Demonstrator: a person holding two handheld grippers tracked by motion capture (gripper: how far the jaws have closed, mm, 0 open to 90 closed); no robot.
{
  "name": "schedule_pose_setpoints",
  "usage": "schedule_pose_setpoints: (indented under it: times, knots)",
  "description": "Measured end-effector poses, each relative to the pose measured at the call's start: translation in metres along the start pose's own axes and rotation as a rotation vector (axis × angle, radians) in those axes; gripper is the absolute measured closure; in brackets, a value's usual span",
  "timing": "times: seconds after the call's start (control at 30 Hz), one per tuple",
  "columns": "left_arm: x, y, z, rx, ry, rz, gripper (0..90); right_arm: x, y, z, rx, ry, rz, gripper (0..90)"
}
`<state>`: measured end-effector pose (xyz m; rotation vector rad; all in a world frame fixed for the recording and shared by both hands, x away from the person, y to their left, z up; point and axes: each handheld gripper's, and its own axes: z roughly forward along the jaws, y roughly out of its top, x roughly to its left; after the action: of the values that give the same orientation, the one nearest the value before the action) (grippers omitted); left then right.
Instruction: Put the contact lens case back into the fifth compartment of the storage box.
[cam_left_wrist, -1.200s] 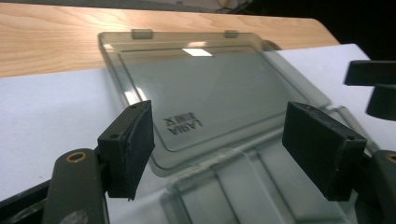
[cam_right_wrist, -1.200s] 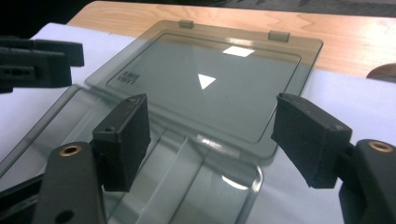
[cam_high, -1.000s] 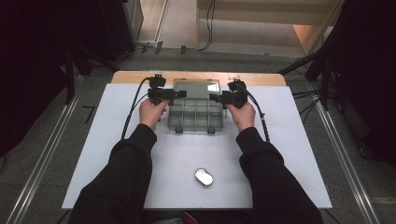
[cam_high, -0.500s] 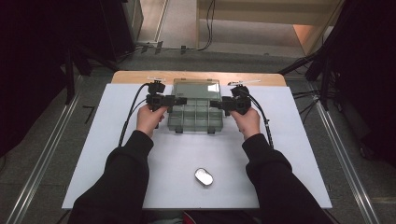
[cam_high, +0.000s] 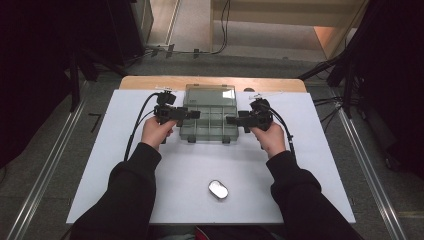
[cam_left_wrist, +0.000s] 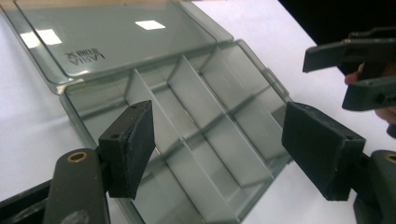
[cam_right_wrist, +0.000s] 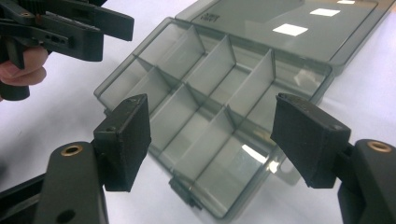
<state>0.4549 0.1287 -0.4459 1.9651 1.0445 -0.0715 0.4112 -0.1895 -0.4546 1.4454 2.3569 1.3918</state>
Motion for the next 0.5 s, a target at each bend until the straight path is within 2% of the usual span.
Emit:
schedule_pose_setpoints:
  times: [0.27,0.5]
  knots:
    - [-0.010,-0.010,-0.005,0.013,-0.015,0.023,25.8,0.003,-0.012,-0.007,0.016,0.015,-0.013,26.1]
    - [-0.016,-0.017,-0.011,0.022,-0.052,0.037,25.8,0.010,-0.020,-0.012,0.029,0.029,-0.034,26.1]
